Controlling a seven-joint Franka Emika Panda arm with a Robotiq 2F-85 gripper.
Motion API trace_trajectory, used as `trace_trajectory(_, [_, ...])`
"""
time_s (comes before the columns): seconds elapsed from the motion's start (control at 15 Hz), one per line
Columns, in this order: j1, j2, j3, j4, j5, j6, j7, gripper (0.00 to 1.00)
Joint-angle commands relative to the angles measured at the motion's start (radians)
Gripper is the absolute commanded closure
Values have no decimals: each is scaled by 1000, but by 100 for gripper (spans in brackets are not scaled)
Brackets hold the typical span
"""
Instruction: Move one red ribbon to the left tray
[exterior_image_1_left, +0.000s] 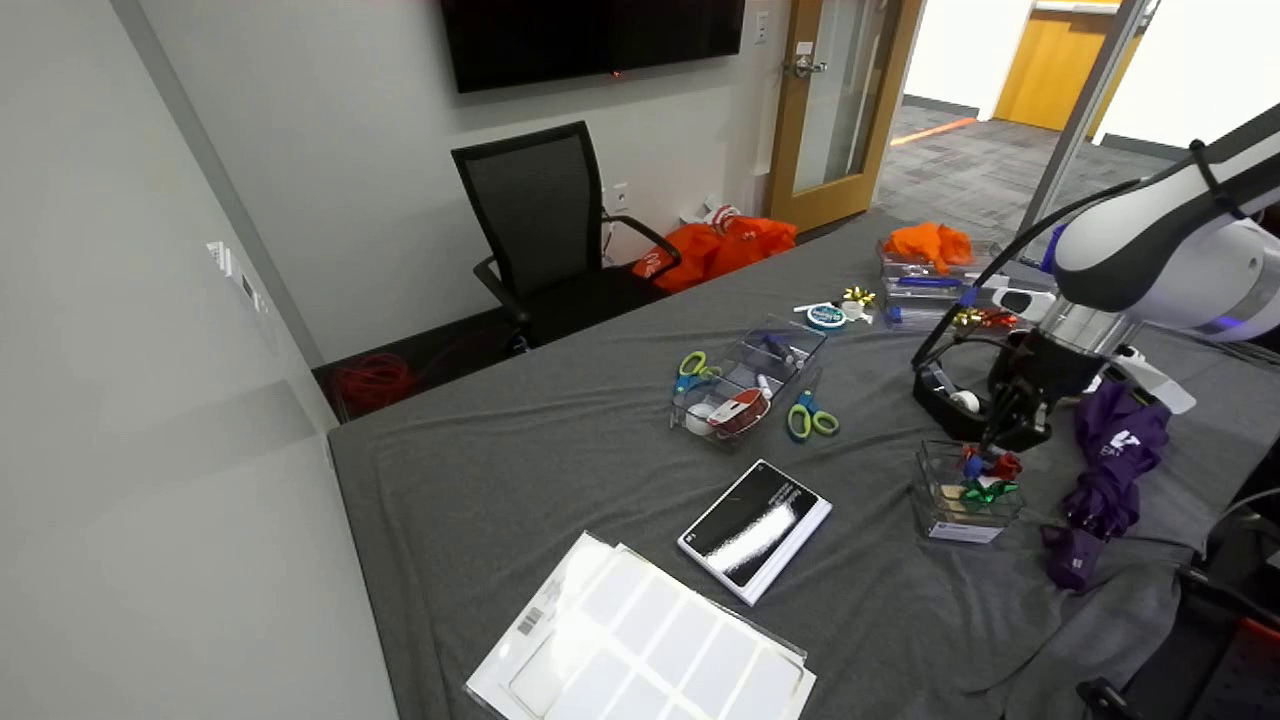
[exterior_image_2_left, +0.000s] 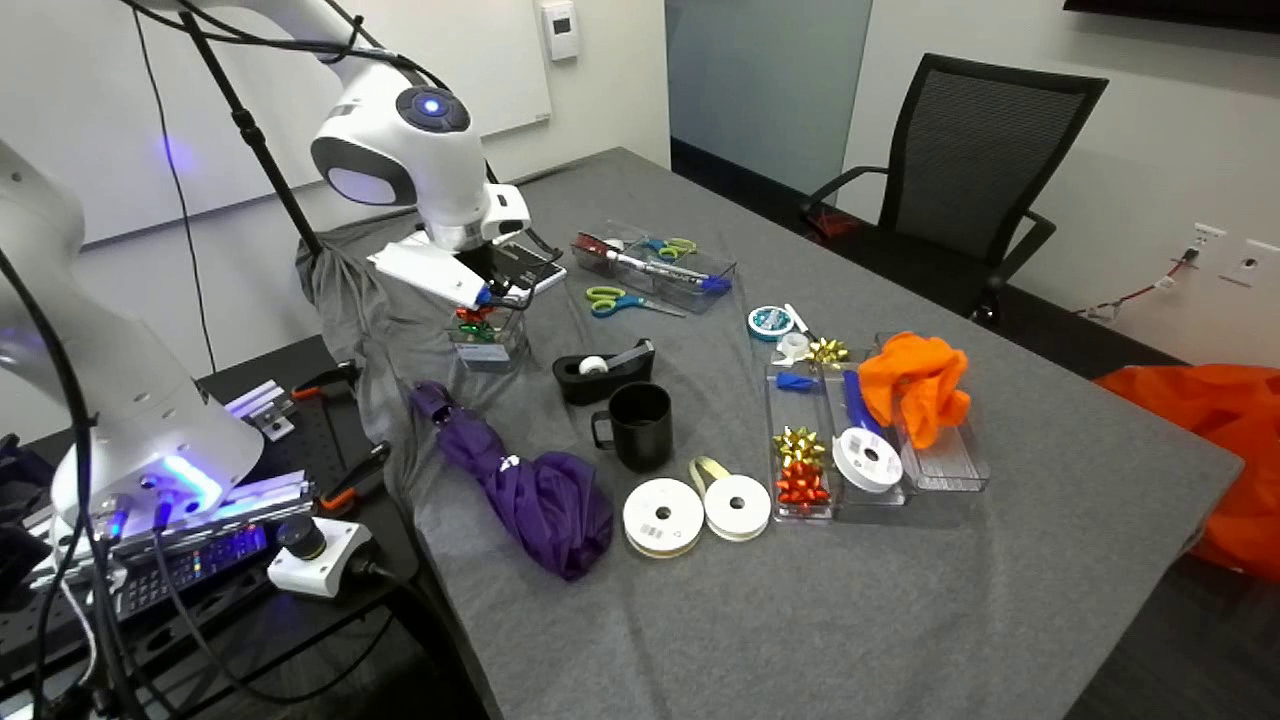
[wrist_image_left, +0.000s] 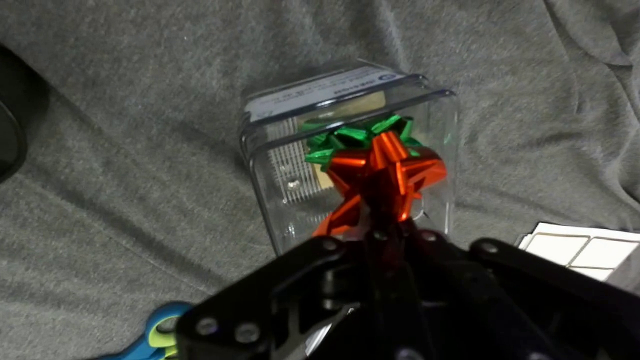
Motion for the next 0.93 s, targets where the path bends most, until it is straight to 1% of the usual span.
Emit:
trace_trajectory(0.0, [28,-4,-23,-26,33,33,-24,67])
trace_trajectory(0.33, [26,-29,-35,-39,45,15,-39,30])
trace_trajectory(0.53, [24,-36,-45,-38,57,12,-42,11])
trace_trajectory(0.6, [23,-37,-48,-36,67,13,-49,3])
trace_trajectory(0.73, [24,-33,-54,-30,77,14,-49,0])
trace_trajectory(0.87, [24,-34,-59,-28,85,14,-52,0])
